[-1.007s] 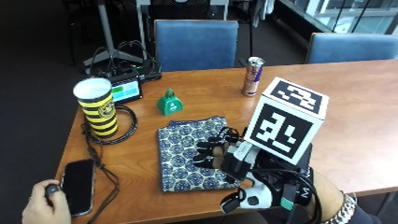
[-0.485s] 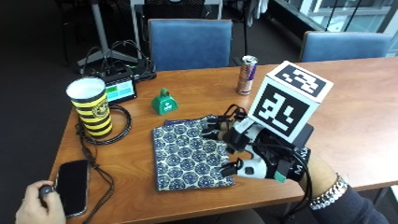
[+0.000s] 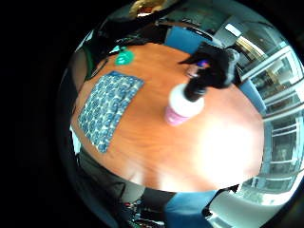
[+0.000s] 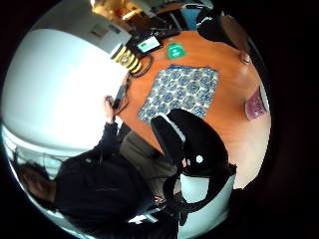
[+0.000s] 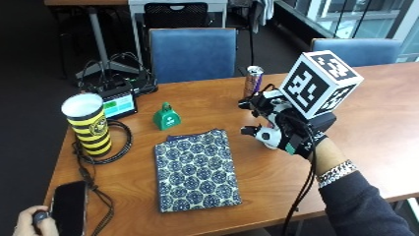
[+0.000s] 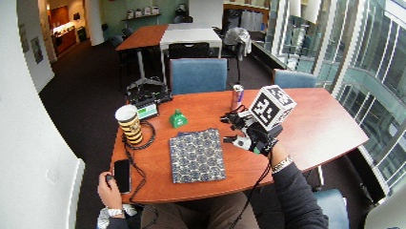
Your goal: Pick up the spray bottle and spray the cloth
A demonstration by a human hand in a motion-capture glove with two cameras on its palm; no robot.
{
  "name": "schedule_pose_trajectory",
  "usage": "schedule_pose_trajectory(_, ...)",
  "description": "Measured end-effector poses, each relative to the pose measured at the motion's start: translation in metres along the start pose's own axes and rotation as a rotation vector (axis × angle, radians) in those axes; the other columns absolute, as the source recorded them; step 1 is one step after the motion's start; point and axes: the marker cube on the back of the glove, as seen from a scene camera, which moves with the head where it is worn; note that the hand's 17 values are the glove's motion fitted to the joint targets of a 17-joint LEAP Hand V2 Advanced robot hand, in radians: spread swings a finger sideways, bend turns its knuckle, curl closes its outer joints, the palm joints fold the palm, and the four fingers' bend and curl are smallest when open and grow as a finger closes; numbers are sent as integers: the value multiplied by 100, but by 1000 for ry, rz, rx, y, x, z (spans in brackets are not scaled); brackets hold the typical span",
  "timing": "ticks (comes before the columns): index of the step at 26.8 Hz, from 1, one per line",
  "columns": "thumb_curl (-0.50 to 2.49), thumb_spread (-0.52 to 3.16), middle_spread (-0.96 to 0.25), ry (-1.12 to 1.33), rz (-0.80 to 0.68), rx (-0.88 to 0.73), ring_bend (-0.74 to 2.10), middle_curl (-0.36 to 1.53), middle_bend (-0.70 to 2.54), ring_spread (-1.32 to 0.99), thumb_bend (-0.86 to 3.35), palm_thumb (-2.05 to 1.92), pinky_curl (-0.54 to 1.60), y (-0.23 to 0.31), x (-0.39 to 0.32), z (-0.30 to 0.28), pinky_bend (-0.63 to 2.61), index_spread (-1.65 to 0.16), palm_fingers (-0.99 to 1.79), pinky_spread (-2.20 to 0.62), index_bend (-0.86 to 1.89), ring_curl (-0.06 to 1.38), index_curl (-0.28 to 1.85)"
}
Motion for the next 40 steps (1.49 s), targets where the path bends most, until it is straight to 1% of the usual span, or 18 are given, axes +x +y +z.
schedule_pose_trajectory(5,23,115,-13,53,201,201,29,34,29,-12,2,51,22,-8,34,-9,9,-40,63,22,20,27,33)
schedule_pose_trajectory(7,24,116,-14,39,279,287,28,36,36,-11,4,56,21,-9,47,-14,7,-40,64,22,19,27,34)
schedule_pose_trajectory(9,25,117,-15,-1,346,351,32,37,40,-12,5,60,19,-9,57,-15,6,-40,67,23,16,28,33)
schedule_pose_trajectory(14,26,118,-18,-86,447,394,43,39,44,-14,5,64,17,-6,60,-7,11,-37,85,22,15,31,33)
schedule_pose_trajectory(17,26,118,-19,-120,467,415,48,40,43,-15,3,64,18,-7,55,2,14,-35,95,18,15,33,33)
schedule_pose_trajectory(23,25,115,-20,-304,482,515,55,42,45,-17,-2,60,20,-10,54,22,17,-32,107,11,9,37,32)
schedule_pose_trajectory(31,25,113,-21,-590,530,517,56,43,46,-20,-2,58,25,-7,60,57,20,-30,115,3,13,39,32)
schedule_pose_trajectory(37,24,115,-23,-709,488,546,49,46,56,-21,-2,57,26,-10,59,75,17,-30,121,0,19,38,35)
schedule_pose_trajectory(40,24,115,-23,-774,464,584,50,48,59,-22,-2,56,28,-11,59,85,20,-29,126,-3,17,39,36)
